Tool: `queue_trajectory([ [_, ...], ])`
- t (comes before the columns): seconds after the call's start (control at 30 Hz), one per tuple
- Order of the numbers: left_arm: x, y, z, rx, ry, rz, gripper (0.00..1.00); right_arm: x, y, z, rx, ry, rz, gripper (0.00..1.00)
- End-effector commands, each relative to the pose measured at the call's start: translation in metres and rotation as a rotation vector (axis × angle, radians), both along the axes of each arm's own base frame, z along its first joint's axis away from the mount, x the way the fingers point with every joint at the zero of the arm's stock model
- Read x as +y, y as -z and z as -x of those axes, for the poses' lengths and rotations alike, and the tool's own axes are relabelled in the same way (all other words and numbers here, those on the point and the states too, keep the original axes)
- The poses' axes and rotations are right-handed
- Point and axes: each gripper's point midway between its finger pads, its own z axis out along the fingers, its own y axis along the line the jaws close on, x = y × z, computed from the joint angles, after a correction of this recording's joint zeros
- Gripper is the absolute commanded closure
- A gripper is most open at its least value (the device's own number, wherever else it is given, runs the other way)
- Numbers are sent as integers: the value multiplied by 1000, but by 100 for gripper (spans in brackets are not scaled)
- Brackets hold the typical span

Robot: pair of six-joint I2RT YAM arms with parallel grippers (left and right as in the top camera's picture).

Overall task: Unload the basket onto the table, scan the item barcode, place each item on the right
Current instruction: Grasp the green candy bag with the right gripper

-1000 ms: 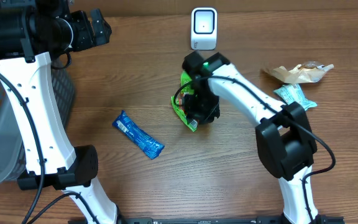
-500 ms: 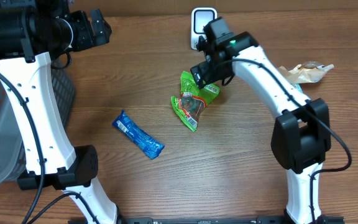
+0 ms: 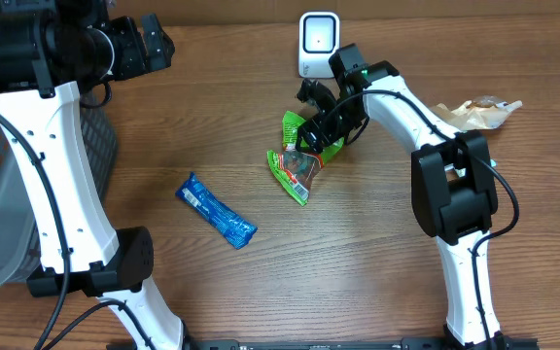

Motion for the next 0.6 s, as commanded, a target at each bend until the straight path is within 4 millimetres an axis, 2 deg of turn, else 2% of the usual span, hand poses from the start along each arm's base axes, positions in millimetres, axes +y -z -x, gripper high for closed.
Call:
queue_trajectory([
  [0.0,2,3,-2,7,-2,-7,0,-3,-6,9,89,68,-9,67],
  [0.03,2,3,-2,7,-2,-7,0,-13,-5,17,195,175,19,78],
  [0.23,2,3,-2,8,-2,-7,0,-28,-5,48,546,553,135,72],
  [0.3,2,3,-2,7,-2,-7,0,-23,-9,58,609,577,136,61],
  [0.33,2,3,-2,8,-2,-7,0,-22,-9,59,612,574,138,51],
  [0.37,2,3,-2,8,-2,-7,0,-23,-8,58,602,570,142,41],
  [0.4,2,3,-2,7,-2,-7,0,-22,-8,54,563,531,126,22],
  [0.47,2,3,-2,8,-2,-7,0,-19,-7,45,489,460,92,14],
  [0.57,2,3,-2,8,-2,-7,0,-12,-5,37,401,370,56,12],
])
